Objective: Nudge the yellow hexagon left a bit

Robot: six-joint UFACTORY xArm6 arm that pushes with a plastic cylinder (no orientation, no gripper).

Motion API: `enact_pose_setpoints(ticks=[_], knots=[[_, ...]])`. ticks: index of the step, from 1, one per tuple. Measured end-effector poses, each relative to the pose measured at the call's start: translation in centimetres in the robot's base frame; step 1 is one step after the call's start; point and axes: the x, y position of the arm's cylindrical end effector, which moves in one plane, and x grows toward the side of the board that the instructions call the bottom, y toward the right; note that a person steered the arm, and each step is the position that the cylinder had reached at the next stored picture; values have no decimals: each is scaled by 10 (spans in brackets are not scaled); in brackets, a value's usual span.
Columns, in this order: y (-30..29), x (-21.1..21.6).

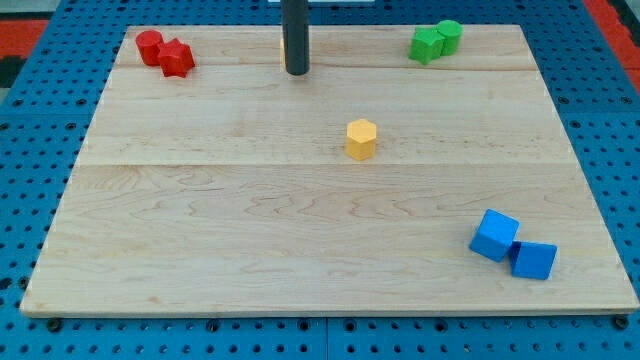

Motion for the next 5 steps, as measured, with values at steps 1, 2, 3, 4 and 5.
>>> enact_pose_setpoints(ticks=[1, 2, 3, 4, 5], knots=[[2, -22], [-21, -42], [15, -17], [96, 59], [165, 139]])
